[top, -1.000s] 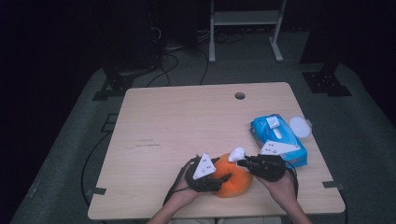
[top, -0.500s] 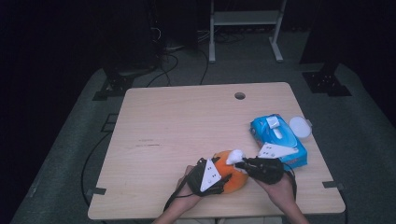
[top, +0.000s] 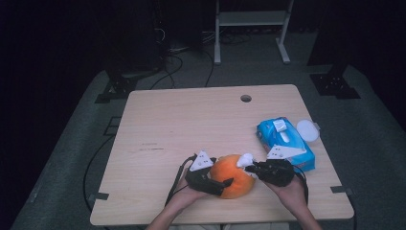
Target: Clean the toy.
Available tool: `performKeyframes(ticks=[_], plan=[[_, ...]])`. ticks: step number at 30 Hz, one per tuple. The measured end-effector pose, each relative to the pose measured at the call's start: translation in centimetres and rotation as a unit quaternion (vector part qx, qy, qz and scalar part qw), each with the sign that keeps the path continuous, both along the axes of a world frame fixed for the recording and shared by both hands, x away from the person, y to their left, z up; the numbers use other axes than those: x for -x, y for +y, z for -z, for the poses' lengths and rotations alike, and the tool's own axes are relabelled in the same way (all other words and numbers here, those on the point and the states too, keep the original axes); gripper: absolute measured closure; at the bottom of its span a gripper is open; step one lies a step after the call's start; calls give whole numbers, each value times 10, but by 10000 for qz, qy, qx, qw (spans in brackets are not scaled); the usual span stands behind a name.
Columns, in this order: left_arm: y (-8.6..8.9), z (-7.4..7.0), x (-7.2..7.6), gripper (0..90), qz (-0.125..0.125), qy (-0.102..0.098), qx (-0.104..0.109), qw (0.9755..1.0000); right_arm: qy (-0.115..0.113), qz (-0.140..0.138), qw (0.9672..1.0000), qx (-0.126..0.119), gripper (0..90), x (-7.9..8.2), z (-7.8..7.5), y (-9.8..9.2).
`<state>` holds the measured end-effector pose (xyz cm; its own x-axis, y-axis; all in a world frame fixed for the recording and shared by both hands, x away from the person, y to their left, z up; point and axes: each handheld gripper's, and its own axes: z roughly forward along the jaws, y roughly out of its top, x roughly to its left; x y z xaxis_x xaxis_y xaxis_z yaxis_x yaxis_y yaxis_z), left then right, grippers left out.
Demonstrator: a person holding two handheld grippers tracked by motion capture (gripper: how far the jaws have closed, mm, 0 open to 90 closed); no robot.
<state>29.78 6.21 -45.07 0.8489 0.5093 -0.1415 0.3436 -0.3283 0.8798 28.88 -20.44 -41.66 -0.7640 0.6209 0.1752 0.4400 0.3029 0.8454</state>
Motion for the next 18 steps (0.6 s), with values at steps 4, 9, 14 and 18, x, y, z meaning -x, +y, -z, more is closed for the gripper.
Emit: performKeyframes(ticks=[4,9,14,18], plan=[[-4,-10,13,326,-68,-963,-332,9948,-116,81,9999,-60,823,3,-3,3],[-10,-13,24,318,-159,-1893,-839,9782,-251,79,9995,-164,823,6,-8,8],[-9,-11,27,254,70,-1762,-733,9816,-61,310,9995,-88,823,-4,4,-2],[-11,-11,31,254,82,-1870,-894,9783,-33,382,9992,-100,823,-1,5,-3]])
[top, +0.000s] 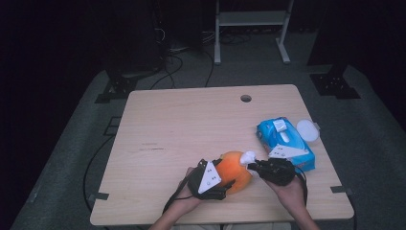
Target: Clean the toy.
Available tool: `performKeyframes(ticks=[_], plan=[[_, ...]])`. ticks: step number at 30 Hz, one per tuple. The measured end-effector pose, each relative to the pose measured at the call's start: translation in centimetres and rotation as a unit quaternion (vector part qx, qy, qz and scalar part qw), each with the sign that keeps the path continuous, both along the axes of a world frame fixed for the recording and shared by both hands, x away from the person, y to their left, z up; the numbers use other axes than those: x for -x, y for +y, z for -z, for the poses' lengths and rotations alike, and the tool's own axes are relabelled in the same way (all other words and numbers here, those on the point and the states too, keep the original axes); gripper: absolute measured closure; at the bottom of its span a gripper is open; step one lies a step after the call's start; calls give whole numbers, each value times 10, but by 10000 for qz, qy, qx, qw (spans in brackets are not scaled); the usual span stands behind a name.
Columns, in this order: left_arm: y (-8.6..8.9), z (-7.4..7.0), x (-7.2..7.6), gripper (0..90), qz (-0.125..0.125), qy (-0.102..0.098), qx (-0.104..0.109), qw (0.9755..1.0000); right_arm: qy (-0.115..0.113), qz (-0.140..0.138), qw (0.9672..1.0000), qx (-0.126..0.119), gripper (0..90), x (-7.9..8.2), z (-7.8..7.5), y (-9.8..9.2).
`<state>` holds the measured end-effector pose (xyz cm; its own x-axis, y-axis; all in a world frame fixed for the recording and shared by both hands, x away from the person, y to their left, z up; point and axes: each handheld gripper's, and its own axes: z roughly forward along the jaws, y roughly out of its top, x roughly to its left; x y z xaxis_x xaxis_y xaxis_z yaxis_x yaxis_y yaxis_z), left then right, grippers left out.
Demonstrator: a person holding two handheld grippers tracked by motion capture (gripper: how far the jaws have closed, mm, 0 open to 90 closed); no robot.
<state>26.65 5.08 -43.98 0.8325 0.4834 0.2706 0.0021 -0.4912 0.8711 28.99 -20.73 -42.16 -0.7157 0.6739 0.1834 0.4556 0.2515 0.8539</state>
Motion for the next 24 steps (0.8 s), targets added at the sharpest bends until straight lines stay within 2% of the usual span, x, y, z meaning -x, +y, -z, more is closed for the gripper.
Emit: performKeyframes(ticks=[1,3,5,7,8,9,10,12,14,15,16,17,19,21,24], plan=[[0,0,1,254,-22,-13,-5,10000,-89,-75,9999,26,823,4,-3,5],[-1,1,2,254,25,-61,-33,10000,-237,-369,9990,-85,822,12,-10,15],[-1,1,4,249,35,-59,-65,10000,-429,-508,9977,98,822,16,-14,24],[2,-3,1,217,51,52,22,10000,-356,-542,9979,60,823,13,-12,23],[5,-6,-1,187,63,157,152,9997,-265,-558,9981,6,823,11,-10,21],[9,-10,-5,160,31,174,339,9993,-197,-581,9981,23,823,8,-7,20],[11,-12,-7,111,-47,177,422,9989,-145,-613,9980,46,823,7,-5,18],[15,-15,-13,83,-117,392,504,9979,-92,-650,9978,-43,823,6,-3,15],[15,-10,-17,73,-114,634,453,9969,-112,-661,9977,-81,822,7,-4,16],[16,-6,-19,79,-52,813,448,9957,-163,-711,9973,-97,821,9,-6,19],[17,-3,-18,133,64,909,489,9946,-225,-770,9967,-75,820,12,-7,22],[17,-2,-17,203,140,888,460,9949,-317,-815,9962,-8,820,14,-7,26],[16,-4,-13,272,158,792,334,9962,-382,-811,9959,92,821,15,-7,27],[13,-4,-9,303,202,713,292,9968,-305,-631,9975,35,822,9,-6,20],[11,-4,-6,309,315,631,271,9971,-279,-300,9991,109,822,3,-4,8]])
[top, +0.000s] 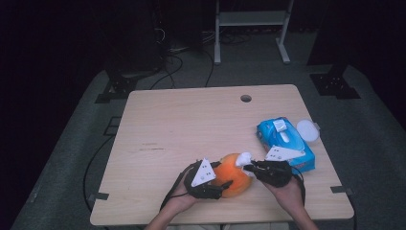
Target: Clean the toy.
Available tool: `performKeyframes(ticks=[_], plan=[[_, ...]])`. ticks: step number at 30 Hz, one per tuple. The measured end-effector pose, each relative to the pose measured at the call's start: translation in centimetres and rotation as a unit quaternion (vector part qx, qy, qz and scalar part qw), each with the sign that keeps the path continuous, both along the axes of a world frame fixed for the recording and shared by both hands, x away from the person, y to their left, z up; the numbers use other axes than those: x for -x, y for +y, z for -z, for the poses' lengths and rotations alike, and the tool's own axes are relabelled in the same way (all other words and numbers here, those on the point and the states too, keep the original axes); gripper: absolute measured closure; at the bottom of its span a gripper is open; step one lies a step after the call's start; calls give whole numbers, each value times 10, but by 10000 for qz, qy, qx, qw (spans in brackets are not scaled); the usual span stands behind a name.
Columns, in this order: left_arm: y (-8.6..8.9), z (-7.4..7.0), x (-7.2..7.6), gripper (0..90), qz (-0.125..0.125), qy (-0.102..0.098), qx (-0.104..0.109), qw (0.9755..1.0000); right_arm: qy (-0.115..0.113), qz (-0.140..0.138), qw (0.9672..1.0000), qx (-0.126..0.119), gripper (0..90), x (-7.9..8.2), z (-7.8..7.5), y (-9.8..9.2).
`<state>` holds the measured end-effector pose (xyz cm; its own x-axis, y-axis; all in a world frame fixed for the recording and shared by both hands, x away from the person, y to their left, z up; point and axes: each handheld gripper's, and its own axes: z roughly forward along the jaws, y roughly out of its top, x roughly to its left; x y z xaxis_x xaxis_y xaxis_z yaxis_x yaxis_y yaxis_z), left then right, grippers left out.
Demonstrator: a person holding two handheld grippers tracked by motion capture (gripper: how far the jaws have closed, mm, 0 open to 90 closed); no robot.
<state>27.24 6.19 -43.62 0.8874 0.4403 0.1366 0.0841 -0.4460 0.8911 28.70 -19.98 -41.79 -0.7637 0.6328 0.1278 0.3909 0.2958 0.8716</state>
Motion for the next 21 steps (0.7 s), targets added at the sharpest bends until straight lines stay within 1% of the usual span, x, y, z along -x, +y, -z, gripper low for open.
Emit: performKeyframes(ticks=[2,3,4,5,6,7,8,9,10,11,12,13,14,16,17,18,19,21], plan=[[0,-1,0,284,23,29,43,10000,37,52,10000,55,822,-2,2,-6],[0,-1,-1,233,-14,59,57,10000,21,27,10000,83,822,-1,2,-6],[1,-1,-3,184,-103,102,94,9999,-25,5,9999,147,823,0,1,-4],[3,0,-6,125,-248,155,131,9995,-97,-17,9997,224,822,2,0,-2],[4,2,-8,59,-342,265,181,9989,-126,-44,9997,222,823,3,-1,0],[6,4,-10,46,-345,409,252,9982,-119,-74,9997,189,824,4,-1,2],[7,6,-12,47,-339,607,321,9971,-151,-100,9997,175,823,6,-2,3],[7,7,-12,75,-255,716,341,9965,-151,-150,9997,132,823,7,-3,5],[6,6,-11,166,-141,682,317,9971,-149,-191,9997,78,823,8,-4,7],[5,4,-9,225,-168,538,226,9982,-140,-263,9996,13,823,9,-5,10],[3,1,-5,293,-159,242,119,9995,-173,-300,9994,6,823,11,-5,12],[2,-1,-3,325,-154,90,78,9998,-224,-352,9991,-15,822,14,-8,16],[0,-2,-1,340,-195,-198,-14,9996,-271,-390,9989,-39,823,15,-9,18],[-3,-3,2,352,-222,-499,-153,9984,-329,-489,9982,-131,822,17,-14,20],[-3,-3,2,352,-178,-533,-204,9982,-324,-515,9981,-128,823,18,-15,21],[-4,-2,2,351,-149,-502,-187,9985,-353,-523,9980,-67,823,17,-14,22],[-3,-1,2,351,-118,-486,-195,9986,-319,-507,9982,-49,823,16,-13,20],[-1,2,1,352,-62,-443,-183,9988,-231,-379,9990,-96,823,10,-8,14]])
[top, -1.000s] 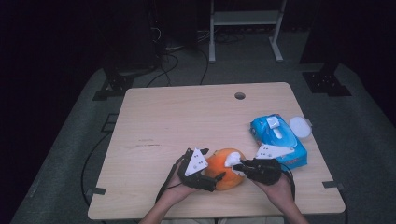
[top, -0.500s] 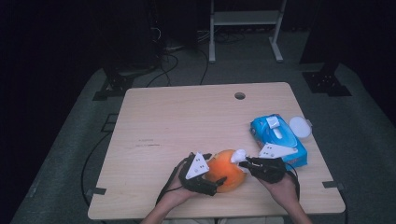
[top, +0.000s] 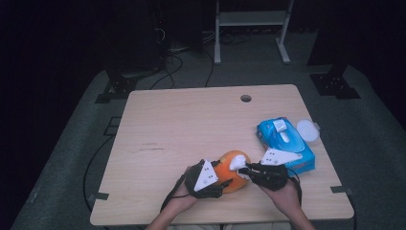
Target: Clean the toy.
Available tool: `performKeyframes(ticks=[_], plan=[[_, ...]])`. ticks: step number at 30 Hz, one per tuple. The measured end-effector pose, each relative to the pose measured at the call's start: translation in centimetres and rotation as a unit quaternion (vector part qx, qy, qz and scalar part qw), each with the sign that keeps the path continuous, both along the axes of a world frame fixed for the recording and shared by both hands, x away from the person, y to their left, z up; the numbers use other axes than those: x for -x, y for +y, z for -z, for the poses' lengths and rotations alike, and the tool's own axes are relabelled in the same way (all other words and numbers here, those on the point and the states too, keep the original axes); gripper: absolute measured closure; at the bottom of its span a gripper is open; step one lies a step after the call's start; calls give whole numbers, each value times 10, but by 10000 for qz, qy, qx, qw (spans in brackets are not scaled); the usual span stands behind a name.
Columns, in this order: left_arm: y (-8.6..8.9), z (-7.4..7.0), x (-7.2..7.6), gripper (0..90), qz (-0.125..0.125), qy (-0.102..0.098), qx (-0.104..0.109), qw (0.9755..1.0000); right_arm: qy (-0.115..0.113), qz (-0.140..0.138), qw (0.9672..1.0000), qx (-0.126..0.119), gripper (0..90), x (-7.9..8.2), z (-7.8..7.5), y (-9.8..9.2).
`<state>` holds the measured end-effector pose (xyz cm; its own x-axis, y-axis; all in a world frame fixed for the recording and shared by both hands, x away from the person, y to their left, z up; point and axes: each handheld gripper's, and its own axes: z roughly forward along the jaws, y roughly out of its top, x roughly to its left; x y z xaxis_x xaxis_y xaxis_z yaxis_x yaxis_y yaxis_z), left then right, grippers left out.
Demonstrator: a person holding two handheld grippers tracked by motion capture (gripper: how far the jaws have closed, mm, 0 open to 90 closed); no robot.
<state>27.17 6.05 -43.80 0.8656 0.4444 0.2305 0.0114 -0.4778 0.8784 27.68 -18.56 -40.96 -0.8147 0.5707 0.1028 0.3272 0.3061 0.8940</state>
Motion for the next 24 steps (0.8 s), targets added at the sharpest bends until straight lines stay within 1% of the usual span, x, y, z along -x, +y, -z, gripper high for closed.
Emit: performKeyframes(ticks=[2,4,5,7,9,10,12,13,14,16,19,20,21,22,24], plan=[[3,2,-2,354,51,53,26,10000,122,228,9997,-15,823,-8,5,-8],[6,3,-3,354,78,103,65,9999,267,491,9984,-66,823,-16,11,-17],[8,4,-4,354,101,113,68,9999,363,608,9975,-54,823,-20,14,-21],[11,5,-4,354,130,124,84,9998,516,737,9959,-46,823,-23,19,-25],[11,6,-5,352,139,134,79,9998,535,722,9959,-131,823,-22,19,-25],[12,6,-5,351,152,136,81,9998,458,685,9965,-122,822,-20,16,-23],[11,7,-4,351,201,119,90,9997,358,553,9975,-243,822,-16,10,-18],[11,7,-3,350,203,113,84,9997,314,556,9977,-207,822,-15,9,-17],[11,8,-3,349,218,114,101,9996,329,566,9977,-185,823,-15,10,-16],[10,8,-2,349,246,104,114,9996,451,660,9965,-262,823,-20,15,-20],[9,9,-1,349,301,75,117,9995,672,934,9931,-205,822,-29,27,-29],[8,9,0,348,316,69,120,9994,790,973,9918,-232,822,-32,32,-32],[6,10,1,347,334,50,104,9994,854,989,9911,-267,822,-34,36,-34],[5,10,1,345,360,32,80,9993,883,996,9907,-285,822,-34,36,-33],[5,10,2,344,402,8,54,9992,775,982,9917,-304,823,-31,29,-31]])
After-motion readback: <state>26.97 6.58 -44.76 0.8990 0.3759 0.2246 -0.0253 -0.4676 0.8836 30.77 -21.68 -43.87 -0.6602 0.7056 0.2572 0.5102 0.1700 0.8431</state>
